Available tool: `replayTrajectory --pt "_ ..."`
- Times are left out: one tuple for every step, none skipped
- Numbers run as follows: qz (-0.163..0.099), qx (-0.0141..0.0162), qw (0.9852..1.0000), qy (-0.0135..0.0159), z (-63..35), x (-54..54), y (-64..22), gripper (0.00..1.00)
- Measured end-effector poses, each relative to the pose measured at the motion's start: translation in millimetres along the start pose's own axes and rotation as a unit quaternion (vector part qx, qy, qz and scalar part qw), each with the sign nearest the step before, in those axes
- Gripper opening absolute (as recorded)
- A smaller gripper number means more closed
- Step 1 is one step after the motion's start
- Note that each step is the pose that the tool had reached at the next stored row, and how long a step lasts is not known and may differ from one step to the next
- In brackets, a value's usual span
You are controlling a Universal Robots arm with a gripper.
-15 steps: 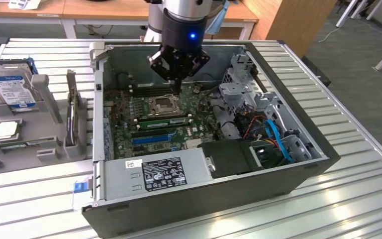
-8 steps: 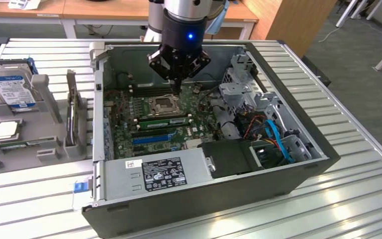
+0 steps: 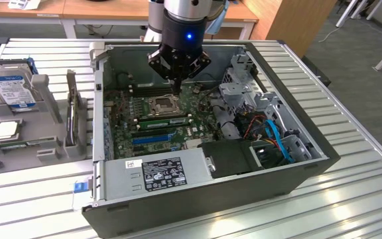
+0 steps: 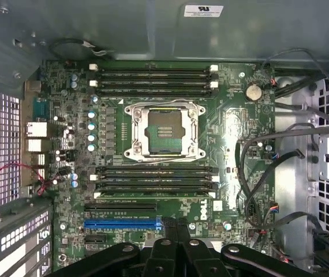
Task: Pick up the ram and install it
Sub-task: 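Press down the ram until it locks into place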
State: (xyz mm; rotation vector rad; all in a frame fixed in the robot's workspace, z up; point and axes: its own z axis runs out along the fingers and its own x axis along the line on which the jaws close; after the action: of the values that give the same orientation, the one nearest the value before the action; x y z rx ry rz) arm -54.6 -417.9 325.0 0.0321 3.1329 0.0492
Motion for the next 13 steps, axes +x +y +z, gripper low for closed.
replayTrajectory --pt "0.0 0.0 1.0 0.0 0.0 0.0 0.0 0.1" --pt "0.0 0.0001 1.0 0.0 0.0 0.0 0.0 0.1" --pt "0.0 0.0 1.0 0.0 0.0 0.1 0.0 0.1" --pt "0.0 0.0 1.0 0.0 0.1 0.5 0.0 0.1" --pt "0.0 0.0 1.0 0.0 0.2 0.8 0.0 0.1" --pt "0.0 0.0 1.0 0.0 0.3 1.2 0.0 0.1" --pt "0.0 0.0 1.0 0.0 0.4 1.6 0.1 0.1" --pt "0.0 0.0 1.0 0.0 0.4 1.9 0.2 0.1" --pt "0.0 -0.0001 1.0 -0.0001 0.6 2.2 0.3 0.1" --pt "0.001 -0.0001 1.0 -0.0001 0.7 2.6 0.6 0.1" --pt "0.001 -0.0001 1.0 -0.0001 0.7 3.1 0.9 0.1" --pt "0.001 0.0 1.0 -0.0001 0.7 3.6 1.4 0.1" --pt "0.002 0.0001 1.0 -0.0001 0.8 4.1 2.1 0.1"
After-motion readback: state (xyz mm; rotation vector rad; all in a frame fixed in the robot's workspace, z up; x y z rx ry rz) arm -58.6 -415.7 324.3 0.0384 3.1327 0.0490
